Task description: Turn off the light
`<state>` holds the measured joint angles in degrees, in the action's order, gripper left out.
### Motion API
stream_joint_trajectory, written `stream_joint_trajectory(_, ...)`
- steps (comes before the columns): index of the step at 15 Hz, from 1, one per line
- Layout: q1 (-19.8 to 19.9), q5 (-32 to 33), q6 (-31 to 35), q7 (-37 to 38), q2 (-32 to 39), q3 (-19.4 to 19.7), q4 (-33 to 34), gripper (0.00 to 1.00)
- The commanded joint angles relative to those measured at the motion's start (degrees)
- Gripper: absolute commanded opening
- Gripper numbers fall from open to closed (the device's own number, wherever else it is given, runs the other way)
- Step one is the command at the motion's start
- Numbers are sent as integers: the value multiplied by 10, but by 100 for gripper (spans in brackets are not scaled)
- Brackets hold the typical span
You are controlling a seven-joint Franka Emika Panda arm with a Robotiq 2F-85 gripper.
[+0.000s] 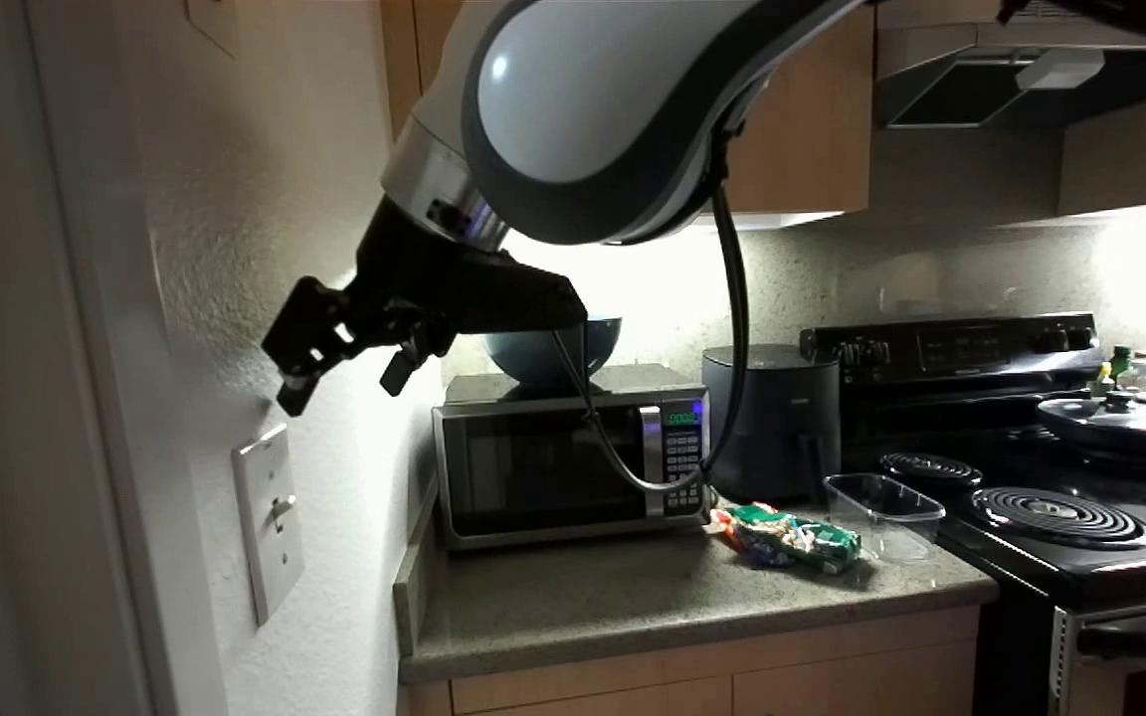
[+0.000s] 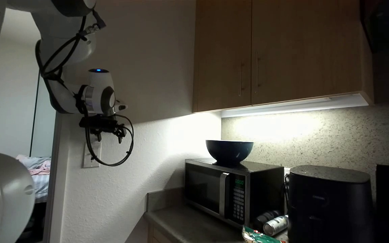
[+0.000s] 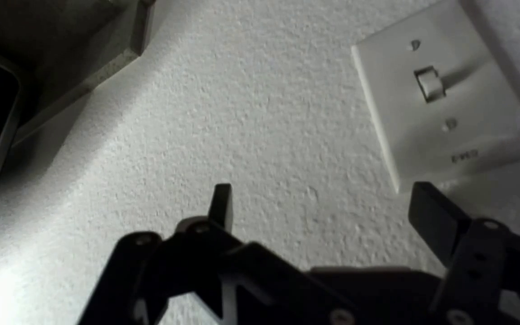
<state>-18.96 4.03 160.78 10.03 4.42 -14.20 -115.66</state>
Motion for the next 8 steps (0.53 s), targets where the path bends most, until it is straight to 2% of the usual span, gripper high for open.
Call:
stream_joint_trajectory(1, -3, 65, 47, 81, -41, 16, -46, 100)
stream_joint_trajectory(2, 0, 31, 27, 36, -14, 7, -14, 100)
stream_joint_trajectory(4, 0, 52, 32, 61, -23, 11, -23, 100)
stream_joint_trajectory(8, 0, 53, 32, 63, -25, 12, -24, 100)
